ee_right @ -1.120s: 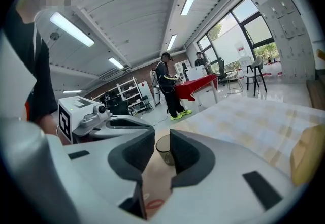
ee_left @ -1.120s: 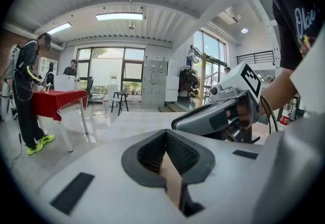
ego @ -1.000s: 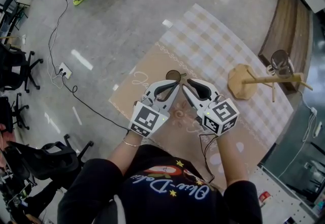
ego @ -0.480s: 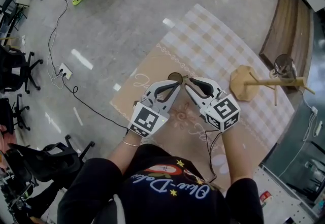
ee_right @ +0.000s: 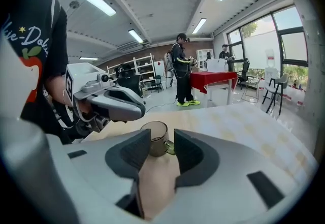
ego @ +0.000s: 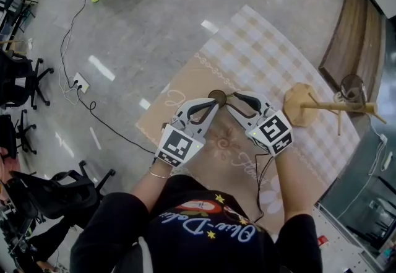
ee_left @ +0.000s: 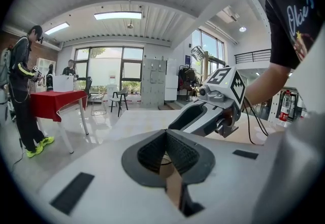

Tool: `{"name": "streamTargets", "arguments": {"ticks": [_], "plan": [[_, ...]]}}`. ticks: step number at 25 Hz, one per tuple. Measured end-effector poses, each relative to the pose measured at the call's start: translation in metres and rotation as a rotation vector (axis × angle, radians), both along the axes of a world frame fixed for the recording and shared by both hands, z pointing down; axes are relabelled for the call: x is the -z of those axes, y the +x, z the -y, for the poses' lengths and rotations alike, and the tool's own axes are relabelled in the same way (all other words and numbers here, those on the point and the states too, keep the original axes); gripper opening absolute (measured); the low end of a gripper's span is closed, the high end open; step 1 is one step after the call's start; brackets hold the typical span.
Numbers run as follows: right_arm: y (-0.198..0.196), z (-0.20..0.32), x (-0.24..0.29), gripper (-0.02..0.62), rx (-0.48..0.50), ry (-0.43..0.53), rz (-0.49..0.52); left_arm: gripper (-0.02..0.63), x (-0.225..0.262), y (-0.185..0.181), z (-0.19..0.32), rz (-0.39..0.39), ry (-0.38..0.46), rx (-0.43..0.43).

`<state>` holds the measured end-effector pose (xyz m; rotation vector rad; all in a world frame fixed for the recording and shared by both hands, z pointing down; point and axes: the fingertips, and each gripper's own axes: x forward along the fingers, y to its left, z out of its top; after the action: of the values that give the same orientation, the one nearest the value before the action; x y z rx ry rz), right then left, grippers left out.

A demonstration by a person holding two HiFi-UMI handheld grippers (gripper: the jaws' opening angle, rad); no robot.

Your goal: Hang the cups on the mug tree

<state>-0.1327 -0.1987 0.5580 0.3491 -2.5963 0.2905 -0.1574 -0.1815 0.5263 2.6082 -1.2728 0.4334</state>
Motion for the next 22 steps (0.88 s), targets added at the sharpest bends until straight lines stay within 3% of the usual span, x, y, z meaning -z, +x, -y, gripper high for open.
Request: {"name": "streamTargets", "arguments": {"ticks": [16, 22], "plan": [[0.001, 0.002, -0.027, 0.169, 0.155, 0.038, -0.132, 0.008, -0.005, -0.008, 0.0, 0.006, -0.016, 0.023], [-0.002, 0.004, -0.032, 0.173, 0.173, 0.046, -0.149, 0.008, -0.006, -0.01, -0.001, 0.005, -0.019, 0.029]]}}
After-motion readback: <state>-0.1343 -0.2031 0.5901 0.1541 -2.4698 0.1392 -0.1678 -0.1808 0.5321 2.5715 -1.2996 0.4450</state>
